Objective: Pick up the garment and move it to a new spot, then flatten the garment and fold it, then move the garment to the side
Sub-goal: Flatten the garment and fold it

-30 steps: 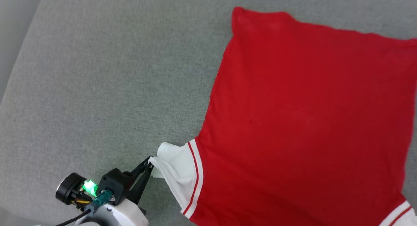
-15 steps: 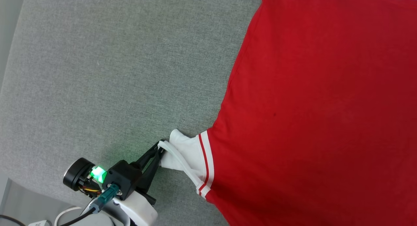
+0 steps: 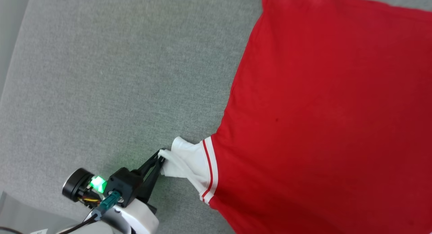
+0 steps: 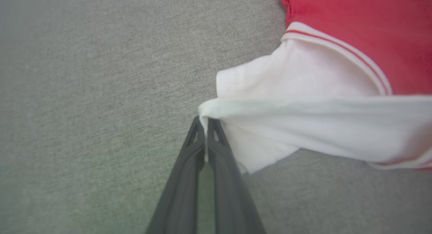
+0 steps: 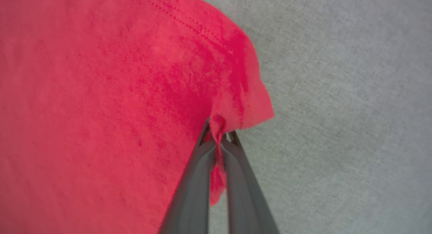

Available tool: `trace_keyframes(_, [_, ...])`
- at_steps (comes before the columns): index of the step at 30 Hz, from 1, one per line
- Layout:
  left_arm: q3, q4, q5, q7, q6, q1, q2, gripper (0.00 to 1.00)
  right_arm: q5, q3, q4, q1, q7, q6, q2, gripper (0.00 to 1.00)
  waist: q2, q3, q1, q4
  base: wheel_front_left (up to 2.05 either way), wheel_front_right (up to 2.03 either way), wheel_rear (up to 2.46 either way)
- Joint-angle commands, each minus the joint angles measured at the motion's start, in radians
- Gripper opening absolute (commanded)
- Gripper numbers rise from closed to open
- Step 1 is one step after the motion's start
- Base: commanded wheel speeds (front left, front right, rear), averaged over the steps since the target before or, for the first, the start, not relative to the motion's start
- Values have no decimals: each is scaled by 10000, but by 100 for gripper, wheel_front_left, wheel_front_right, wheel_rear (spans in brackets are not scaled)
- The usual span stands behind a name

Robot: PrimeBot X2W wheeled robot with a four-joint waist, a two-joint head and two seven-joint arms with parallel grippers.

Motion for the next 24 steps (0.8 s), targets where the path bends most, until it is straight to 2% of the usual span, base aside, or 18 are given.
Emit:
trace_keyframes(1, [33, 83, -83, -34, 18, 156, 97, 0, 79, 67, -36, 50, -128, -8, 46, 0, 0, -485, -1, -280, 0, 0, 0])
trace_keyframes(4, [80, 130, -222, -63, 71, 376, 213, 0, 282, 175, -107, 148, -506, -8, 102, 0, 0, -1079, -1, -592, 0, 0, 0])
trace_keyframes(12, [86, 217, -677, -88, 159, 1054, 586, 0, 1228, 839, -1187, 1124, -1339, -8, -846, 0, 0, -2467, -1, -1418, 0, 0, 0])
trace_keyframes(18, [107, 272, -1012, -100, 212, 1518, 857, 0, 2052, 909, -2165, 3053, -1648, -8, -1971, 0, 0, -3095, -1, -2037, 0, 0, 0])
trace_keyframes(24, [116, 321, -1197, -116, 195, 1771, 992, 0, 2583, 720, -2694, 5547, -2276, -8, -2703, 0, 0, -3468, -1, -2438, 0, 0, 0])
